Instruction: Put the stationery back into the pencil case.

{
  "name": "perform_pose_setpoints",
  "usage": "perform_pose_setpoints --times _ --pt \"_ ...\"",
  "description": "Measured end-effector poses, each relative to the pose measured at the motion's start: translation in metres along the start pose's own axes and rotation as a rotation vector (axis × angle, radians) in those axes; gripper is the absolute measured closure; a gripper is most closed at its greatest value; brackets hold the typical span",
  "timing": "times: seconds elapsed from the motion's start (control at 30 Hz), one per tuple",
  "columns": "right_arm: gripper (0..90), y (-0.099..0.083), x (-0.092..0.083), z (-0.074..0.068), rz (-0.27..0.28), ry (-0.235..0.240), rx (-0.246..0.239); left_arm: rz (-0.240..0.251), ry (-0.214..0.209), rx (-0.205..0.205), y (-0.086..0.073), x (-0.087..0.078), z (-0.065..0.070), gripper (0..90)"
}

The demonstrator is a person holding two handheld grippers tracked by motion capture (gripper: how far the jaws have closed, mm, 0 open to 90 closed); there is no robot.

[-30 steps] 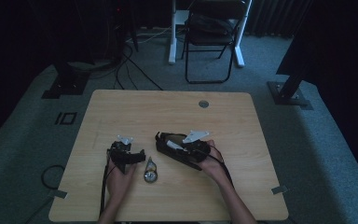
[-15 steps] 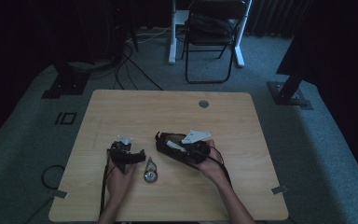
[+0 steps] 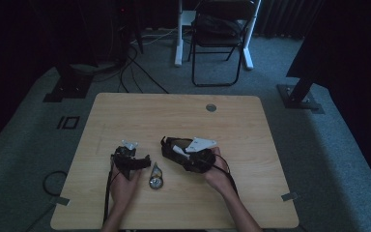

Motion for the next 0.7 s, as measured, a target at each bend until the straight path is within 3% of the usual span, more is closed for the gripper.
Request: perform_pose_setpoints --times 0.7 --pt "54.0 0.008 -0.006 -0.015 0.034 0.018 -0.022 0.000 0.000 0.000 0.000 0.000 0.000 1.5"
Point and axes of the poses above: each handheld gripper's, and its own axes: x roughly forward along the jaws, y roughly out of its top, z roughly to its right, the point moved 9 cm from there along x, roughly forward along the jaws, and after that the axes turned 11 degrees about -z, right-handed, at the moved point
